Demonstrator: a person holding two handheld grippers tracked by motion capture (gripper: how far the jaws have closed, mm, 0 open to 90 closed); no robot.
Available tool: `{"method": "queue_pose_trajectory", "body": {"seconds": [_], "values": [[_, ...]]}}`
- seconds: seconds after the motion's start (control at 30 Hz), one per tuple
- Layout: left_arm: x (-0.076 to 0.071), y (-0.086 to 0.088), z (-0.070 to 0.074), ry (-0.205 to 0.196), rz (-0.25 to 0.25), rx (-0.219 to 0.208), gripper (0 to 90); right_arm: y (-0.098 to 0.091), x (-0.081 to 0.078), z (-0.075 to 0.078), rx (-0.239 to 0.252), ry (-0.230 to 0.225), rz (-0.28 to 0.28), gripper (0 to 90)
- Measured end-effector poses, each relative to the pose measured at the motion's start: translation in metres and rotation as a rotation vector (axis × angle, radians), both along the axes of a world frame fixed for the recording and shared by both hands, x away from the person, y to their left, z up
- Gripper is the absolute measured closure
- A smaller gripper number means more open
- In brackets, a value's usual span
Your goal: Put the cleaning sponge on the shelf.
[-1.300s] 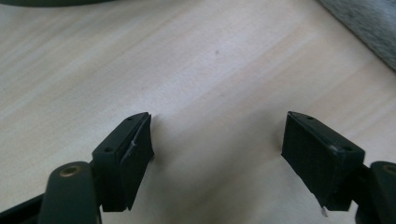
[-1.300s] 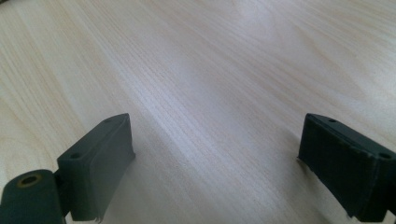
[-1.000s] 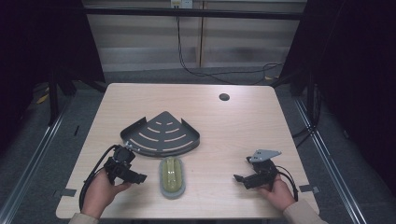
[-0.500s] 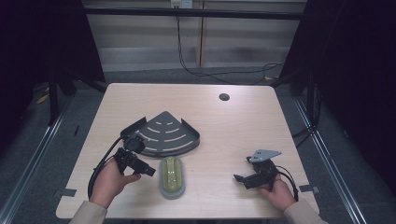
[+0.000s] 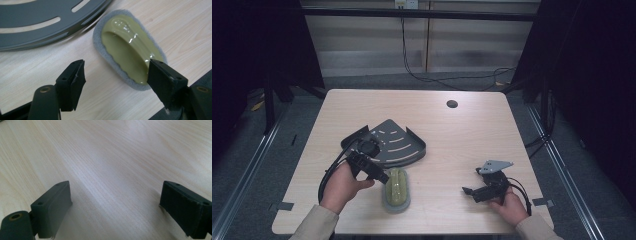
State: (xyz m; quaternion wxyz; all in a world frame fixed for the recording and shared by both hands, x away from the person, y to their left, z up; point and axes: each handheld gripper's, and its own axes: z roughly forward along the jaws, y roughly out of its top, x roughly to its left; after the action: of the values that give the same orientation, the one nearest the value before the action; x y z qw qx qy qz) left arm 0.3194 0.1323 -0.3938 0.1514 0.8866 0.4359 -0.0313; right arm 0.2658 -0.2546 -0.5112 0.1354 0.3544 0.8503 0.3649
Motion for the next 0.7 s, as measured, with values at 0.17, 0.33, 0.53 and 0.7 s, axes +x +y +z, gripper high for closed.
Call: {"method": "queue_pose_trajectory", "body": {"seconds": [0.17,0.33,0.53,0.7], "values": [[0.001,-0.010,0.003,0.006,-0.014,0.001,33.1,0.000,0.000,0.000,-0.002,-0.002,0.000,9.3],[0.002,-0.015,0.003,0.016,-0.018,0.005,33.8,0.000,0.000,0.000,0.000,-0.001,-0.002,9.3],[0.003,-0.023,0.002,0.034,-0.026,0.007,35.2,0.000,0.000,0.000,0.000,-0.001,-0.002,9.3],[0.003,-0.030,0.000,0.054,-0.030,0.011,36.1,0.000,0.000,0.000,-0.001,-0.001,-0.002,9.3]]}}
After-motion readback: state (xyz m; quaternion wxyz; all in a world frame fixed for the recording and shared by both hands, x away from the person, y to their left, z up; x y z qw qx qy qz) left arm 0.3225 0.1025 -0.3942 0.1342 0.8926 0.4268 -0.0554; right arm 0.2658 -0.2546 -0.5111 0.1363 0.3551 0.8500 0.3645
